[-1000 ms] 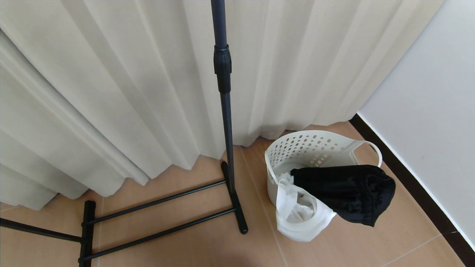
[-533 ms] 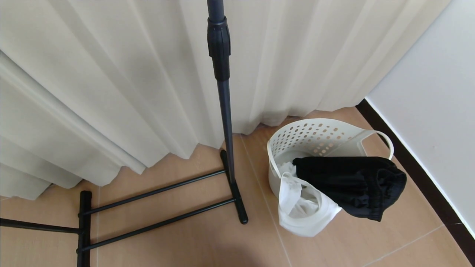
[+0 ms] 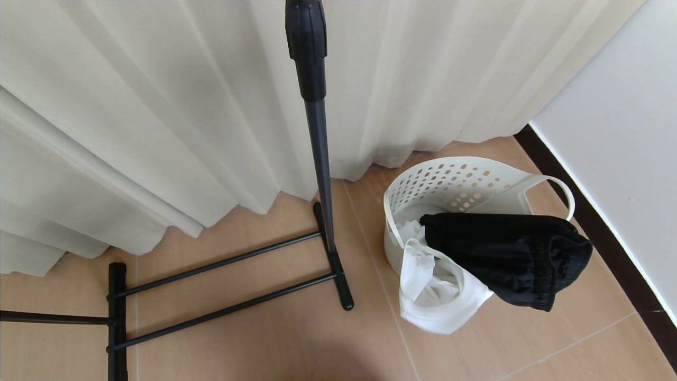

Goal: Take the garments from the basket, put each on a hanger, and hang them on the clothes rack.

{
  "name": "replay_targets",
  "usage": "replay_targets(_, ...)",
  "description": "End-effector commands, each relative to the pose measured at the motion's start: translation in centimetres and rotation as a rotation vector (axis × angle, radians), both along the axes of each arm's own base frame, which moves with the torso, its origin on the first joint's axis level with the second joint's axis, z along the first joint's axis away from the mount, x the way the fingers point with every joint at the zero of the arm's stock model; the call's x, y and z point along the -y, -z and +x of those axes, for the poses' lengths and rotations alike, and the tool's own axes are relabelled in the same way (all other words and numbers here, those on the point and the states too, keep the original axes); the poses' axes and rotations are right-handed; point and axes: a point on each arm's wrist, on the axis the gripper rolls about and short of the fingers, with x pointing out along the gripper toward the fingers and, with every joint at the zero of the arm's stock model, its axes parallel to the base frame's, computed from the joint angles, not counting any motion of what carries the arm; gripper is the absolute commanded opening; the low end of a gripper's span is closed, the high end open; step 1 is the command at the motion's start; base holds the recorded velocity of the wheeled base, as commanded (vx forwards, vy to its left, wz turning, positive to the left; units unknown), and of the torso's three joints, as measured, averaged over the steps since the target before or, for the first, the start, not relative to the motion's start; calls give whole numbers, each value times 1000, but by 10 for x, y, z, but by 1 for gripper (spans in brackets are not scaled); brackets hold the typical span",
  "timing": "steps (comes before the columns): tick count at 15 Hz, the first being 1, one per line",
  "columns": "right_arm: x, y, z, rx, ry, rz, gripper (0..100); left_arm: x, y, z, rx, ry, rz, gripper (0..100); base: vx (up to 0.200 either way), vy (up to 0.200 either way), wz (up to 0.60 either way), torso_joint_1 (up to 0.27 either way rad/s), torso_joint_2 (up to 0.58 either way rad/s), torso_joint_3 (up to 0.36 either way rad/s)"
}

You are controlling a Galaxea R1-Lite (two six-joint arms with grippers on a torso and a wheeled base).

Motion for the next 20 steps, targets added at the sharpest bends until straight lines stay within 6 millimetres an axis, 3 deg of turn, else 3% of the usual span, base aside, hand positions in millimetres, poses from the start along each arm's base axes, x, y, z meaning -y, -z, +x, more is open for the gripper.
replay_targets(1,-14,-30,62,-255,-209,-22,100,0,0,0,-1,-1,-1,100,0,0,0,0,0,0)
replay_targets(2,-27,-41,90,-299,-285,-62,100,0,0,0,-1,-1,0,100,0,0,0,0,0,0)
replay_targets(3,-32,-44,99,-316,-311,-87,100,0,0,0,-1,0,0,100,0,0,0,0,0,0)
replay_targets(5,-57,-50,153,-380,-424,-281,100,0,0,0,-1,0,0,100,0,0,0,0,0,0)
replay_targets(6,-61,-49,165,-392,-442,-326,100,0,0,0,-1,-1,0,100,0,0,0,0,0,0)
replay_targets(8,-80,-41,217,-420,-517,-499,100,0,0,0,-1,-1,-1,100,0,0,0,0,0,0)
replay_targets(9,-84,-38,229,-427,-530,-525,100,0,0,0,-1,-1,-1,100,0,0,0,0,0,0)
replay_targets(11,-101,-25,282,-452,-473,-644,100,0,0,0,-1,-1,-1,100,0,0,0,0,0,0)
replay_targets(16,-123,-4,350,-450,-384,-685,100,0,0,0,-1,-1,-1,100,0,0,0,0,0,0)
replay_targets(20,-128,8,374,-451,-362,-690,100,0,0,0,0,0,0,100,0,0,0,0,0,0)
